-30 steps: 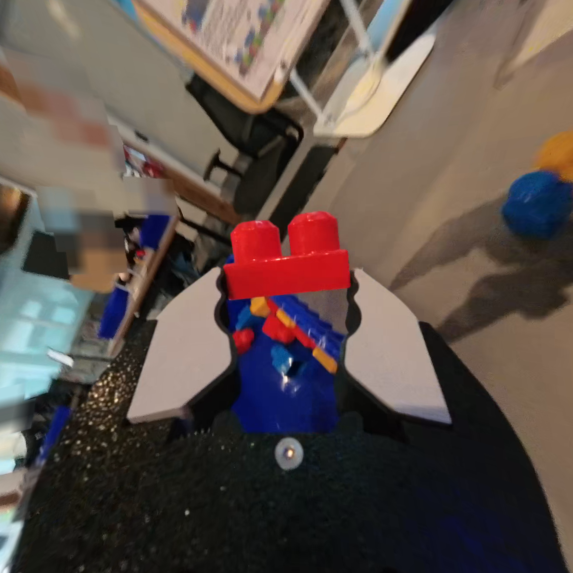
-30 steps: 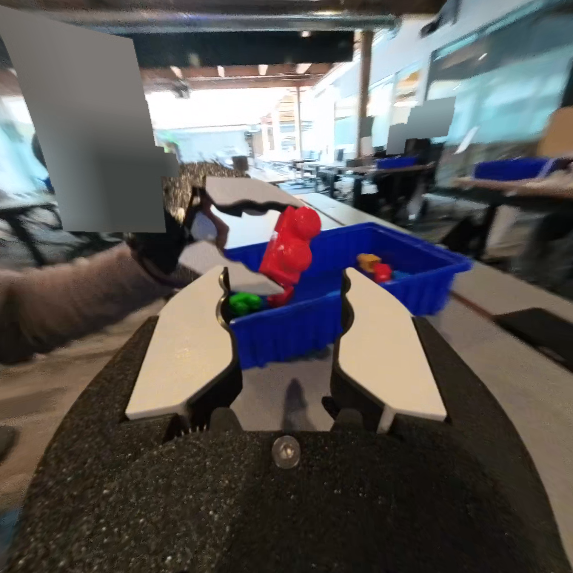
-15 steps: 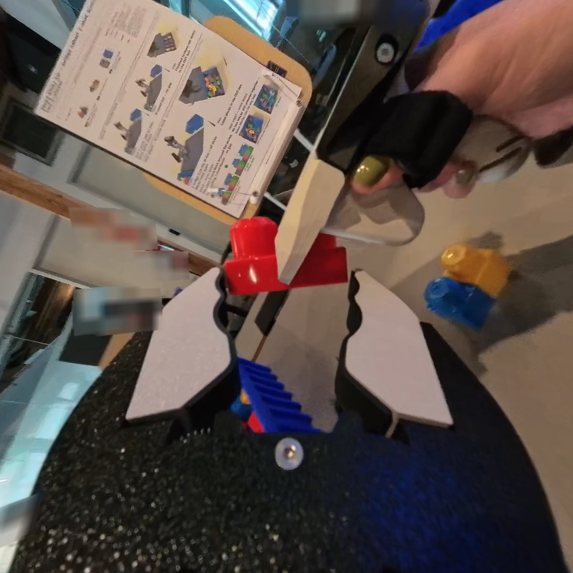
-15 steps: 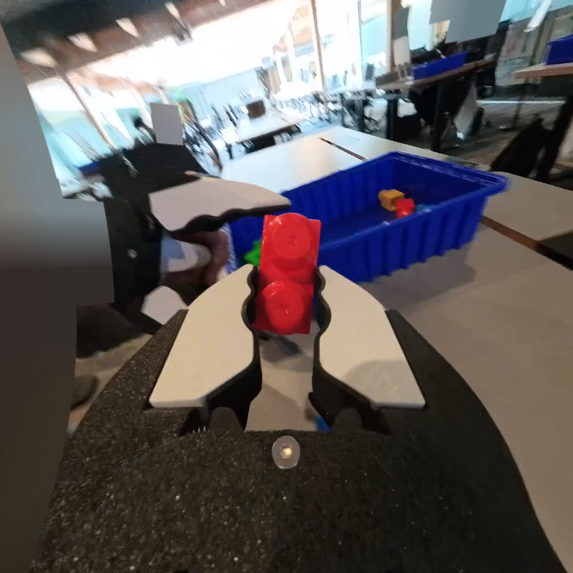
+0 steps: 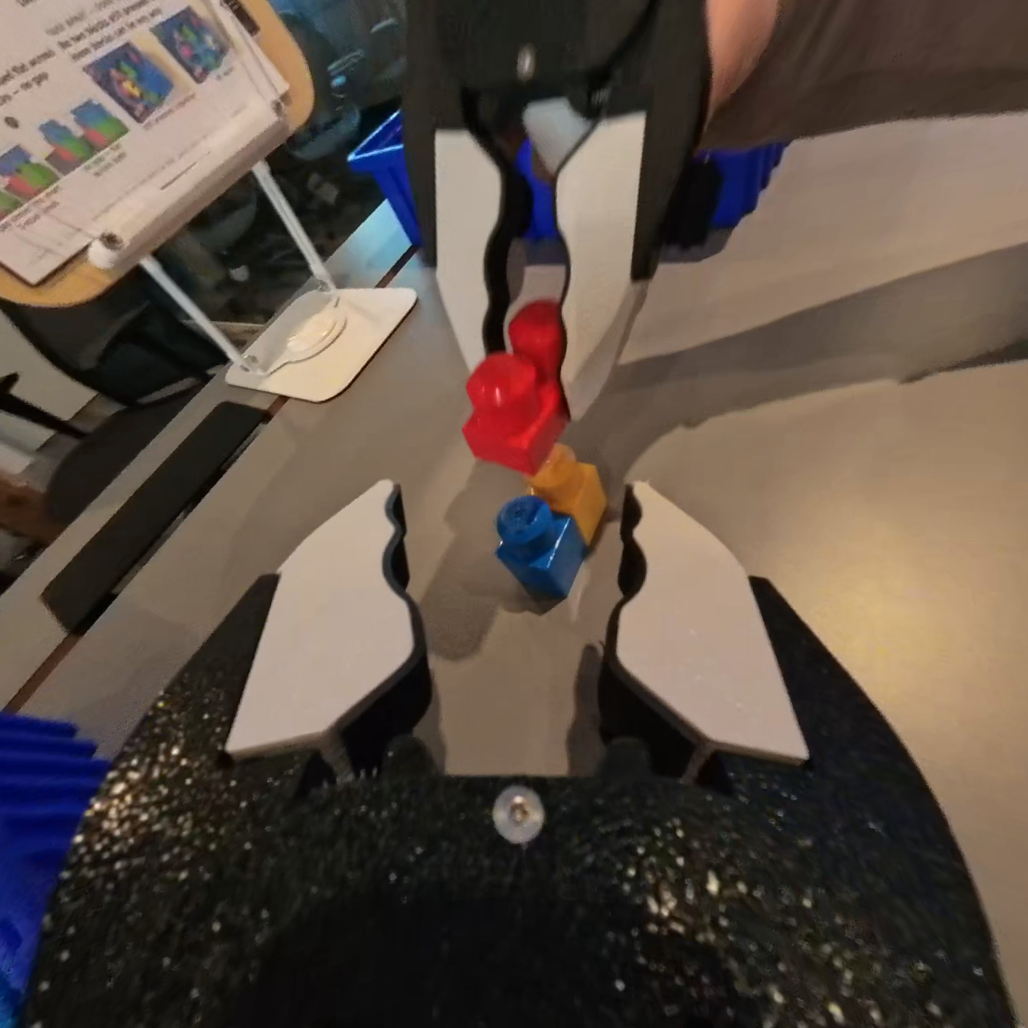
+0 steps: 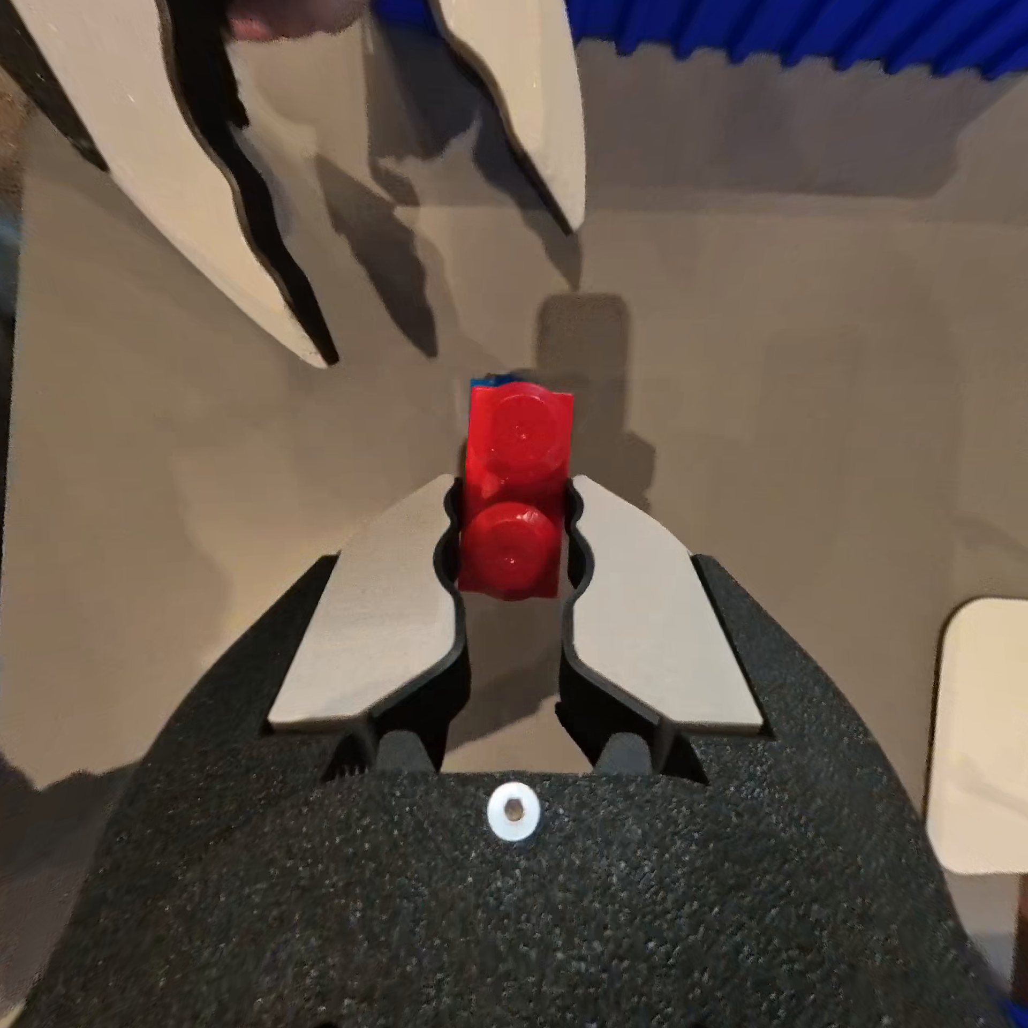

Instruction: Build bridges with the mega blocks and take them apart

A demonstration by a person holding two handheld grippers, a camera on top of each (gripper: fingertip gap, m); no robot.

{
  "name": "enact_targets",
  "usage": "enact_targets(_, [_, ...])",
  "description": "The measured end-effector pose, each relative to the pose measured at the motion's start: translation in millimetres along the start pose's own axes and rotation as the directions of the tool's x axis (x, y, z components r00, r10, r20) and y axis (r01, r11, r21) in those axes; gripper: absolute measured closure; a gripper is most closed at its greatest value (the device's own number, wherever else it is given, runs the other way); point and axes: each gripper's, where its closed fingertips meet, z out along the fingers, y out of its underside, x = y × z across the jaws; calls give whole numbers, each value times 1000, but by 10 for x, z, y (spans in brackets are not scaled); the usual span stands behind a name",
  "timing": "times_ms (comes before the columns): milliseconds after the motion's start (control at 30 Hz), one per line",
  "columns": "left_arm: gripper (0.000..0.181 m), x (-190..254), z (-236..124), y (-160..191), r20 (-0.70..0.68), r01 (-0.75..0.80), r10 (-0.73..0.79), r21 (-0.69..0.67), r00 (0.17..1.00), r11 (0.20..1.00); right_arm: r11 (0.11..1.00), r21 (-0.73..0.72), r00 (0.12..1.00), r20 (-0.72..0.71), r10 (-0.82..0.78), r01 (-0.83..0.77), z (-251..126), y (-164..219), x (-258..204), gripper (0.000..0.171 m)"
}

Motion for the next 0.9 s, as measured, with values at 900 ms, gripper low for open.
enact_targets(900, [128, -54, 133, 161, -188, 134, -167, -177, 968, 975, 999, 3, 995, 85, -54, 54, 384, -1, -60, 135])
